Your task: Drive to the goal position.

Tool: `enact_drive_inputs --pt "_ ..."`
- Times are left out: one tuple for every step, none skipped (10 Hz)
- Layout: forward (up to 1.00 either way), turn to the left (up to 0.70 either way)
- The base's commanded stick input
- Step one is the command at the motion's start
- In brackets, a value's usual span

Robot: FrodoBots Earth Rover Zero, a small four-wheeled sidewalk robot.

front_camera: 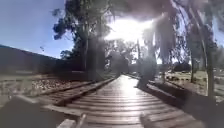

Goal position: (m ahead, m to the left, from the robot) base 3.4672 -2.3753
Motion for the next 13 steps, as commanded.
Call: enact_drive_inputs --pt "1.0 0.0" --pt "1.0 0.0" --pt "1.0 0.0" --pt "1.0 0.0" --pt "1.0 0.0" --pt "1.0 0.0" --pt "1.0 0.0" --pt "1.0 0.0" --pt "1.0 0.0" --pt "1.0 0.0" --pt "1.0 0.0" --pt "1.0 0.0" --pt "1.0 0.0"
